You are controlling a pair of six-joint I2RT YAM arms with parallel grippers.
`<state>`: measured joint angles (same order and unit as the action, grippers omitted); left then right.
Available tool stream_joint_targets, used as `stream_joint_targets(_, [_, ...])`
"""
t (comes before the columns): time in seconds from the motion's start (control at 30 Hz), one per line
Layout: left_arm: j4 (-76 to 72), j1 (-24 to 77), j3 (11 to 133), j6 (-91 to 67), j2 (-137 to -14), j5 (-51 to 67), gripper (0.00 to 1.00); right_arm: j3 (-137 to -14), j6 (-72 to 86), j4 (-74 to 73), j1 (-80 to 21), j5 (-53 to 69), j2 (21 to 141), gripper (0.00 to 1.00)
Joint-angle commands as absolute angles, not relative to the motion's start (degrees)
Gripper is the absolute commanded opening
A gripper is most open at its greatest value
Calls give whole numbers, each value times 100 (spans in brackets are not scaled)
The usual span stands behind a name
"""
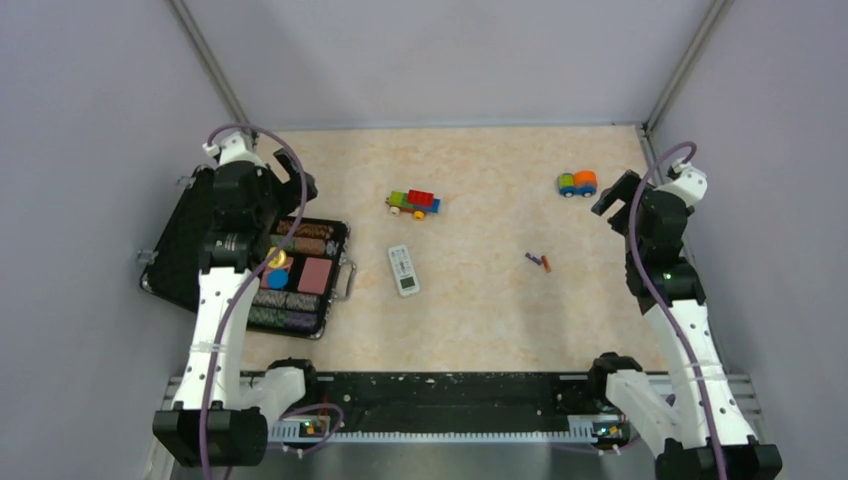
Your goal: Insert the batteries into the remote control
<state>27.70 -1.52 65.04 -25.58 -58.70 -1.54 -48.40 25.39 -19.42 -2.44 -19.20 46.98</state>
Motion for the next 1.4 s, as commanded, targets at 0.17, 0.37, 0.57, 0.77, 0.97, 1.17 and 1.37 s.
stream_joint_targets(0.17, [2662,-172,6535,-2858,-5868,-436,99,-4857,2766,-1807,-207,-1730,4715,88])
stream_joint_targets(0.37, [2135,-124,6075,-2832,-6068,1617,99,-4986,2882,-2245,-211,-1426,5152,88])
stream_joint_targets(0.57, [2069,906,5533,-3216,-6462,1332,99,-4655,3308,-2333,-211,-728,5408,85])
stream_joint_targets(0.77, [2465,2398,5287,-4087,-7275,65,99,-4219,3663,-2346,-277,-124,5441,82])
stream_joint_targets(0.97, [3263,3231,6007,-4319,-8842,-774,99,-4054,3599,-2482,-371,-93,5423,79])
stream_joint_targets(1.17, [3362,3419,6169,-4706,-9663,-1001,99,-3794,3600,-2422,-384,-248,5232,79])
stream_joint_targets(1.37, [3163,3428,6022,-4891,-9886,-921,95,-3666,3741,-2361,-383,-75,5173,75])
